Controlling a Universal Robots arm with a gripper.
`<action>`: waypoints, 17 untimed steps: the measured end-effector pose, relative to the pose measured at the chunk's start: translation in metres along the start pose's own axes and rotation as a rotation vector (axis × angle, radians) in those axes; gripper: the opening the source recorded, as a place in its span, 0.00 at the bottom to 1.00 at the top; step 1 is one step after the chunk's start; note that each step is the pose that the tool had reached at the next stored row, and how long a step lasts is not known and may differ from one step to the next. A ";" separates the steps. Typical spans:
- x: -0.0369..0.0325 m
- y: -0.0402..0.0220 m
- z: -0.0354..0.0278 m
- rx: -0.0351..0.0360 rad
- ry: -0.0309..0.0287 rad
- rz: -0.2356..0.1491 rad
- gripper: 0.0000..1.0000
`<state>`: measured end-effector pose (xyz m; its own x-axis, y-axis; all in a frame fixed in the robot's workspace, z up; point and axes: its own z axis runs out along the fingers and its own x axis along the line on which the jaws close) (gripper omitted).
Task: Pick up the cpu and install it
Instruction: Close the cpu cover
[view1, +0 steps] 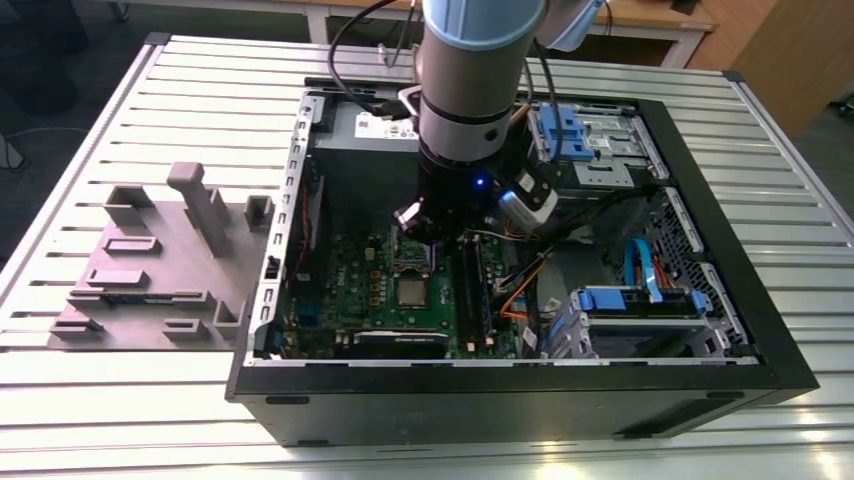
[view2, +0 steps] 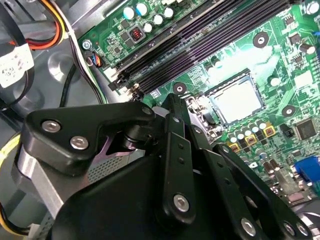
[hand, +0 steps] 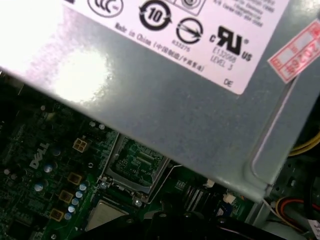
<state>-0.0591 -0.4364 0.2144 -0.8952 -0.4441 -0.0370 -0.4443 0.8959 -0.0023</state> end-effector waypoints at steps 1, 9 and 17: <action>0.0000 0.0000 0.0000 -0.0005 0.0002 -0.010 0.10; 0.0000 -0.0001 0.0005 -0.0217 -0.0096 -0.042 0.10; 0.0014 -0.0006 0.0025 -0.0780 -0.0389 -0.040 0.10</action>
<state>-0.0599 -0.4375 0.2119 -0.8755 -0.4770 -0.0772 -0.4821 0.8731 0.0732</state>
